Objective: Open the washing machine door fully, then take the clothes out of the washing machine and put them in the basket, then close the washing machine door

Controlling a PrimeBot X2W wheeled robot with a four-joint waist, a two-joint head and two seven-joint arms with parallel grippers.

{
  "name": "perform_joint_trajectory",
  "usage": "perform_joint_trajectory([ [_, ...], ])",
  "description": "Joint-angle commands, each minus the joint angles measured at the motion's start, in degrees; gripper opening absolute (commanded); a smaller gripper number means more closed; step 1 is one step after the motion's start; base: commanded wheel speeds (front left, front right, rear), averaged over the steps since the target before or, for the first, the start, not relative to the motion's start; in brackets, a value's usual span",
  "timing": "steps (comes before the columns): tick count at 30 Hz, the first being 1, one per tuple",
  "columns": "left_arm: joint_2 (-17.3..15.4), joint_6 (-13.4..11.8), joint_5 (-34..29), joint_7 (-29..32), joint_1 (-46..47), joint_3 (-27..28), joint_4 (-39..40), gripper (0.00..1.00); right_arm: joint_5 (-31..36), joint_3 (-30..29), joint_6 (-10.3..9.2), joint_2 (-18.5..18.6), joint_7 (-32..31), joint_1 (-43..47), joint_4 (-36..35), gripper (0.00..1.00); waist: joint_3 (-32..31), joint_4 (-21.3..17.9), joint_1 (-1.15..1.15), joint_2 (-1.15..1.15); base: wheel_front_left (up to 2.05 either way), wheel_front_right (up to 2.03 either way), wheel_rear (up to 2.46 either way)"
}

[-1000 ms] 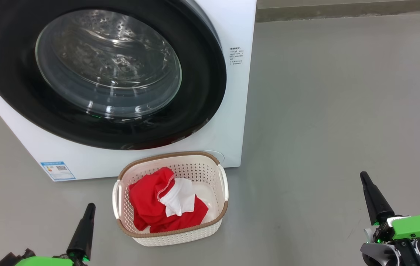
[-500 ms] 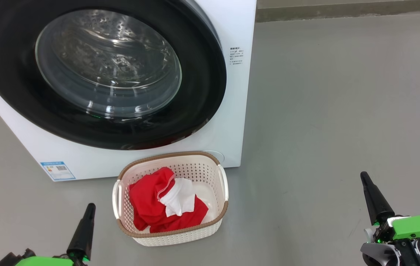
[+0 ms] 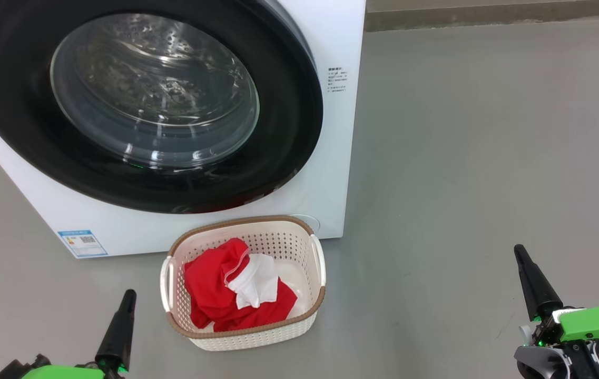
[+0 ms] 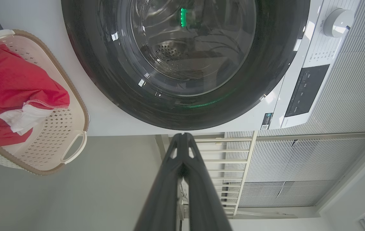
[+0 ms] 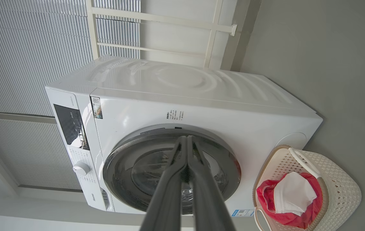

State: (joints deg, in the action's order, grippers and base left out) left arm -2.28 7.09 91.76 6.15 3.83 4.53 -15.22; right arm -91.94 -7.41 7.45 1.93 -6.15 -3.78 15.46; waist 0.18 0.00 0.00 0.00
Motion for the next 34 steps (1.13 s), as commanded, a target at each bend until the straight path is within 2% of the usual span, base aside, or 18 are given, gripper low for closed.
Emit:
perform_joint_trajectory([
  [1, -0.6, 0.4, 0.4, 0.3, 2.4, 2.0, 1.2, 0.00, -0.2, 0.9, 0.03, 0.9, -0.3, -2.4, -1.4, 0.00, 0.0, 0.0, 0.00, 0.00, 0.00, 0.00, 0.00],
  [34, -0.6, 0.4, 0.4, 0.3, 2.4, 2.0, 1.2, 0.00, -0.2, 0.9, 0.03, 0.9, -0.3, -2.4, -1.4, 0.00, 0.0, 0.0, 0.00, 0.00, 0.00, 0.00, 0.00],
])
